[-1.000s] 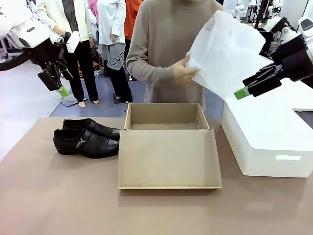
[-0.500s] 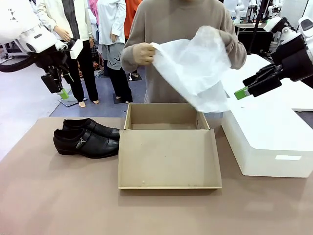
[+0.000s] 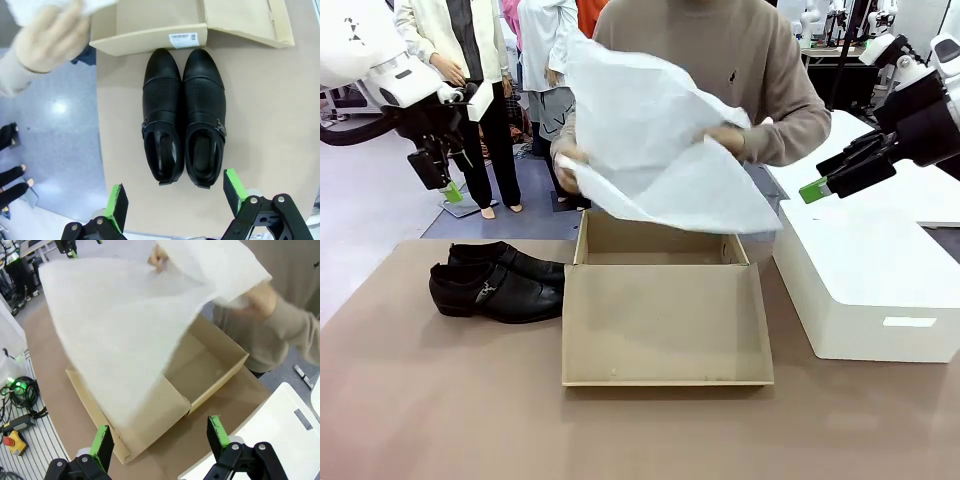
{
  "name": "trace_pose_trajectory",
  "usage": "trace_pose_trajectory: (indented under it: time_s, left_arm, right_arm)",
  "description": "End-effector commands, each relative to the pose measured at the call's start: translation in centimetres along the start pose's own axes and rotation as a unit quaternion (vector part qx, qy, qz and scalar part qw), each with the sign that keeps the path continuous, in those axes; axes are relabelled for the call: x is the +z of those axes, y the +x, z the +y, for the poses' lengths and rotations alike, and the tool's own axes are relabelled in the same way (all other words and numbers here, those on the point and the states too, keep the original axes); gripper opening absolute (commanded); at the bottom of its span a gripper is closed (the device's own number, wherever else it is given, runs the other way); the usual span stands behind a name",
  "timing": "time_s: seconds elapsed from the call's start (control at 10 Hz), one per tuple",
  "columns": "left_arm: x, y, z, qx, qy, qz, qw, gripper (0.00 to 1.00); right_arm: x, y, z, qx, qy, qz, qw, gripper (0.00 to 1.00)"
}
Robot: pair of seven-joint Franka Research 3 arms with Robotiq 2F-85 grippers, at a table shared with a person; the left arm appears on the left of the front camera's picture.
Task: Pack the shoes into the box.
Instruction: Place one shoe of the Shoes into the Shoes Box.
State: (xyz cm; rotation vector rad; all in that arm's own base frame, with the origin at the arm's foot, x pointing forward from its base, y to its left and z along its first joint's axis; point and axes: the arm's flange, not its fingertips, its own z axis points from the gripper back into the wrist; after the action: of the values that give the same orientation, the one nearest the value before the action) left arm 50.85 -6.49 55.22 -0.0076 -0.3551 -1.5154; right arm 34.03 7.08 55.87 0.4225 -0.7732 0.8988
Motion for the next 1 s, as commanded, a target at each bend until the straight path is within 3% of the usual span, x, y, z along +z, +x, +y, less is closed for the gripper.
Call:
trace_pose_trajectory:
  time_s: [0.0, 0.2, 0.9]
  left_arm:
    - [0.1, -0.3, -0.4, 0.001, 0.004, -0.004, 1.0, 1.0]
    - [0.1, 0.0, 0.0, 0.0, 0.001, 0.0, 1.0, 1.0]
    - [-4.6, -0.9, 6.8, 0.002, -0.045, 0.044, 0.998, 1.0]
  right_arm:
    - [0.0, -0.1, -0.1, -0.001, 0.0, -0.002, 1.0, 1.0]
    - [0.0, -0.1, -0.1, -0.001, 0.0, -0.002, 1.0, 1.0]
    - [0.0, -0.1, -0.1, -0.001, 0.0, -0.002, 1.0, 1.0]
